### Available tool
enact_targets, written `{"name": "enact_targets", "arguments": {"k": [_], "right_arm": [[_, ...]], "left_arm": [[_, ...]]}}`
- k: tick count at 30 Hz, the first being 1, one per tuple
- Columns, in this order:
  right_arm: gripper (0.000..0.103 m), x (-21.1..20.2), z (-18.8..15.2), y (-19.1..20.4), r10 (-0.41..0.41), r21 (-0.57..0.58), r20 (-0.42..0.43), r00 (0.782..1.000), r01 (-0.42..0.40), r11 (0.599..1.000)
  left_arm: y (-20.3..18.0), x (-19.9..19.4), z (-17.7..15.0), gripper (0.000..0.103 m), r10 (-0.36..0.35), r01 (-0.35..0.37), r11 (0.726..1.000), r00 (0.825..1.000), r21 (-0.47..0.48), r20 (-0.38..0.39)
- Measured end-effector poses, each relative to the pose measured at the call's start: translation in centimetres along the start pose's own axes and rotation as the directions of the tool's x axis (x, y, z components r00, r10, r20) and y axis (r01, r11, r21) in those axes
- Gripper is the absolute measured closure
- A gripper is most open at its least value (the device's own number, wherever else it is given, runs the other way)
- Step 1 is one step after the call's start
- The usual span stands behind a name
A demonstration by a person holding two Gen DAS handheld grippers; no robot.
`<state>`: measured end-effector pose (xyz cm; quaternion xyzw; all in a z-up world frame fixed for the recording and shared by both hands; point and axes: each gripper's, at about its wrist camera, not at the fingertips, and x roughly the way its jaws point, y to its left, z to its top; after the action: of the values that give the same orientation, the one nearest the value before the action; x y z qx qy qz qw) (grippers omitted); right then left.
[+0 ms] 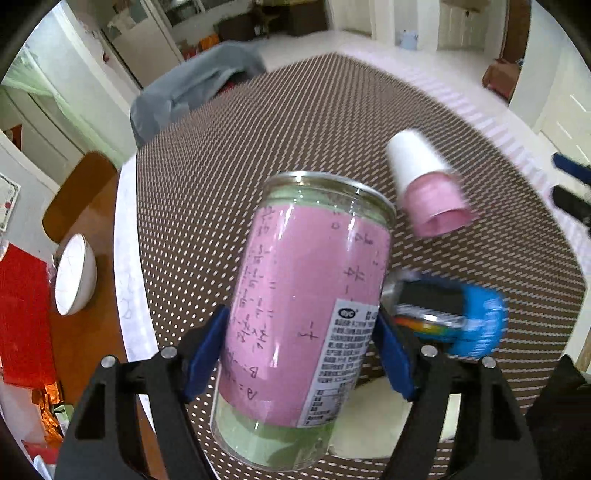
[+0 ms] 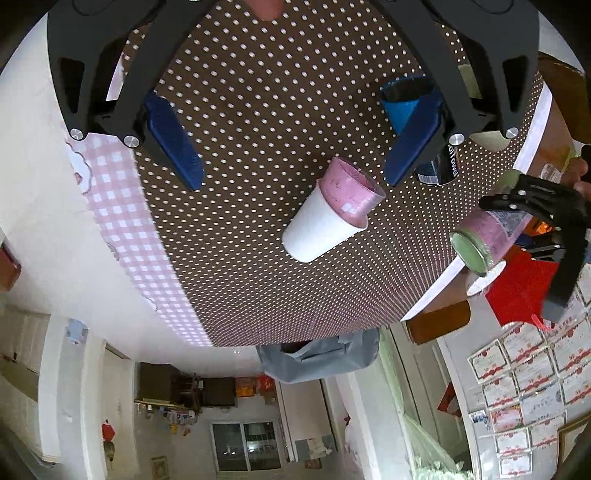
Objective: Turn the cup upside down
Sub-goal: 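Lift the pink canister with the left gripper and lay it back down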
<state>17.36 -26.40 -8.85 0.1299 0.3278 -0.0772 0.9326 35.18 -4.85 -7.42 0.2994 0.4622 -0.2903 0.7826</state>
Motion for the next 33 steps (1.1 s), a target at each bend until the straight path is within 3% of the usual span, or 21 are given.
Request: {"name": "enact_targets", "arguments": {"k": [8, 13, 24, 33], "right_arm": [[0.006, -3.9, -0.9, -2.9, -0.004, 0.026, 0.049, 0.999, 0.003, 1.000], [0.006, -5.6, -1.9, -4.8, 0.000, 0.042, 0.065, 0.998, -0.002, 0.999], [0.006, -6.8, -4.0, -8.0, -0.006, 0.073, 0.048, 0.999, 0.002, 0.997], [0.006, -6.9, -4.9, -9.6, -0.017, 0.105, 0.035, 0.999, 0.013, 0.994]], "left_arm": [[-6.3, -4.8, 1.3, 0.029, -0.024, 0.025, 1.000, 0.994, -0.009, 0.104], [-10.5, -5.9, 1.3, 0.029, -0.058, 0.061, 0.998, 0.990, -0.026, 0.127], [-18.1, -0.8, -0.1, 0.029, -0.165, 0.168, 0.984, 0.985, -0.055, 0.050], [-21.3, 3.6, 0.6, 0.028, -0.170, 0.169, 0.984, 0.985, -0.048, -0.018]]}}
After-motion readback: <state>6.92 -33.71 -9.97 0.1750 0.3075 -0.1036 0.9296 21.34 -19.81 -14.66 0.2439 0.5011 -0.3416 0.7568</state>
